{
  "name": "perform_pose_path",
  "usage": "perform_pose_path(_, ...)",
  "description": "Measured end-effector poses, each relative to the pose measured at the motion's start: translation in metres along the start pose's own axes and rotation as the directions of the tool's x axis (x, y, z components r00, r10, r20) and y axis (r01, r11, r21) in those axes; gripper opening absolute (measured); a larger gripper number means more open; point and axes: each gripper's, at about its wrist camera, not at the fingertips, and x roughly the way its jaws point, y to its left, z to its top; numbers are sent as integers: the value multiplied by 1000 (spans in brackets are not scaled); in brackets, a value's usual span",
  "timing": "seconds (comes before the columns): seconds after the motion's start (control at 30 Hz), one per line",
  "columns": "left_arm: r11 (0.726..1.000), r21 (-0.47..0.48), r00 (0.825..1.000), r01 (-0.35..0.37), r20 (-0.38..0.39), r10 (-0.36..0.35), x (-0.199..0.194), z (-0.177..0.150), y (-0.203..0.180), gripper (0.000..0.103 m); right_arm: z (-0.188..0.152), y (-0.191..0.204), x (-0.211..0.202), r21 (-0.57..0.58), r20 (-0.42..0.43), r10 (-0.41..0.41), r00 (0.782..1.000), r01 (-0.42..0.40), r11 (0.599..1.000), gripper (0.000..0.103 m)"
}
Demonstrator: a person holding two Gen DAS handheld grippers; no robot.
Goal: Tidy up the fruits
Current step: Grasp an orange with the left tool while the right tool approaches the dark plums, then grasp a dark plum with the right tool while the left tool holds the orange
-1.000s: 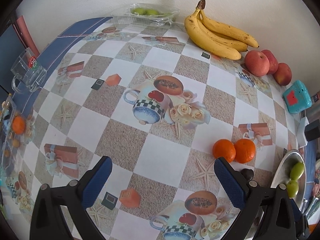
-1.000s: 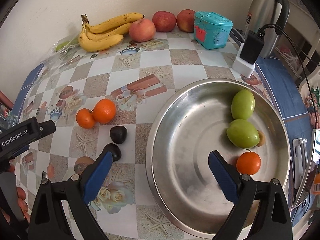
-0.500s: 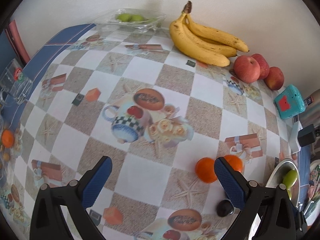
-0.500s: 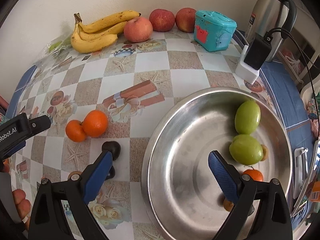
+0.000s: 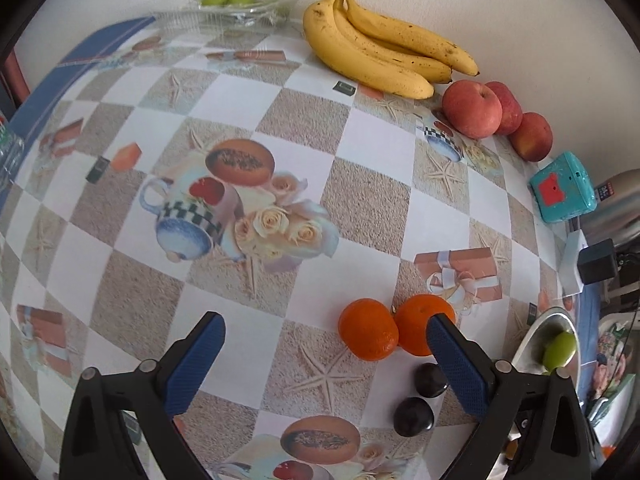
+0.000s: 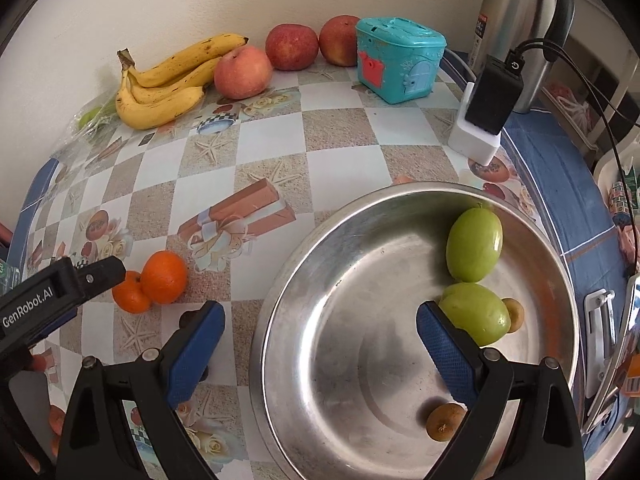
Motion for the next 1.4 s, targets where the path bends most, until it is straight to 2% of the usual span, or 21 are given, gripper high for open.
perform_pose_path(0.07,1000,-13,1000,23,-5,-23,1,-1,1,87,-1,0,0,-2,-1,-1,1000,1,1000,97)
perform_pose_path(0.23,997,-33,998,64,-19,-65,5,-2,3,75,-2,1,0,-9,-4,-3,1000,3,1000,97)
perform_pose_path(0.4,995,-27,995,93,-29,-94,9,-5,0,57,-2,0,1,2,-6,-3,1000,3,1000,97)
perform_pose_path(0.47,994,-17,993,113,-27,-113,7,-4,-2,42,-2,-1,1,6,-8,-3,1000,3,1000,97)
perform_pose_path(0.53,993,3,992,122,-22,-122,5,-5,-6,34,-3,-2,2,10,-12,-1,1000,1,1000,97)
perform_pose_path(0.9,996,8,995,92,-28,-92,2,-9,-7,34,-4,-6,4,22,-20,2,1000,-2,1000,97)
perform_pose_path(1.17,998,-7,998,58,-26,-58,-12,-16,13,34,-6,-2,-3,13,-12,13,1000,-12,1000,97)
perform_pose_path(1.4,998,-36,998,55,9,-55,-33,-17,33,34,-12,14,-12,-29,-1,43,999,-43,999,97)
